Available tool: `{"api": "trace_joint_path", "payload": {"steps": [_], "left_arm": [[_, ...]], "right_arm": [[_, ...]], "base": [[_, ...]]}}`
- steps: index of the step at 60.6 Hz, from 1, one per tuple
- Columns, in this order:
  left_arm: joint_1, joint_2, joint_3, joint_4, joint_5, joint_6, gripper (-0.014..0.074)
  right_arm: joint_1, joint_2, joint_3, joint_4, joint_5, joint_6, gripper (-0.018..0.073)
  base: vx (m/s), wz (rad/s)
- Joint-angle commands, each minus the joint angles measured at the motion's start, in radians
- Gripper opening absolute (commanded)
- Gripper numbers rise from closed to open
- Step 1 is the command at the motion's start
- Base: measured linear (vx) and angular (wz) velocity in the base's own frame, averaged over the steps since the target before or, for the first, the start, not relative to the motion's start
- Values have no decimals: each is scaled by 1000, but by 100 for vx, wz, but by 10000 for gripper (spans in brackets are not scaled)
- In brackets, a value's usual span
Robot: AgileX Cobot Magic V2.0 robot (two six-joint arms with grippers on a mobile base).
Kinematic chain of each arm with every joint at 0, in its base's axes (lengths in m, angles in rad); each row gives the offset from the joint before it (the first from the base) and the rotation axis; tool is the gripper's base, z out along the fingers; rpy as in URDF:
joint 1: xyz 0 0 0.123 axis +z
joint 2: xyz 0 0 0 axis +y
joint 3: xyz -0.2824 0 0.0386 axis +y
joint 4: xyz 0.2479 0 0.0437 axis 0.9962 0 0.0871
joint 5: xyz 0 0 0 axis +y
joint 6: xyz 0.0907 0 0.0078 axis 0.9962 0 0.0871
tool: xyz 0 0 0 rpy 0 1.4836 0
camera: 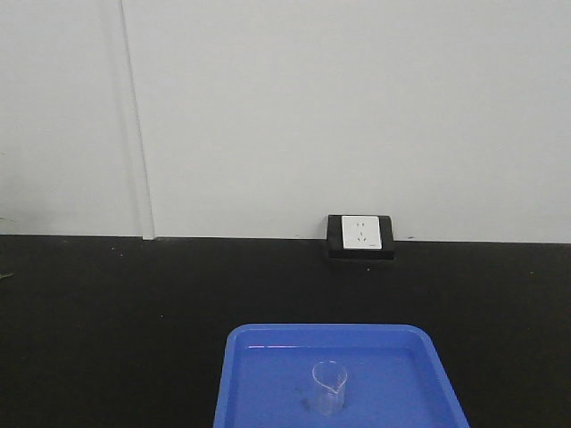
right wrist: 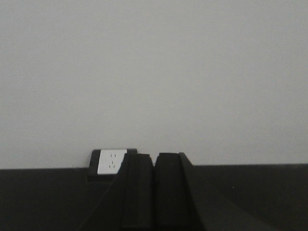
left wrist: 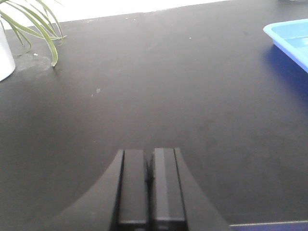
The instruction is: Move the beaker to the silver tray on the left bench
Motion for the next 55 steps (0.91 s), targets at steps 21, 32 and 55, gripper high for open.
{"api": "trace_joint_path", "payload": {"steps": [21, 32, 55], "left_arm": [[-6, -8, 20, -3, -76, -2, 1], [-6, -8, 20, -3, -76, -2, 1], [-6, -8, 20, -3, -76, -2, 1]], "right_arm": [[-4, 87, -43, -5, -74, -7, 178], [-4, 87, -43, -1, -74, -7, 448], [-2, 95, -43, 13, -126, 58, 722]], "base": [[0, 0], [0, 0], [0, 0]]}}
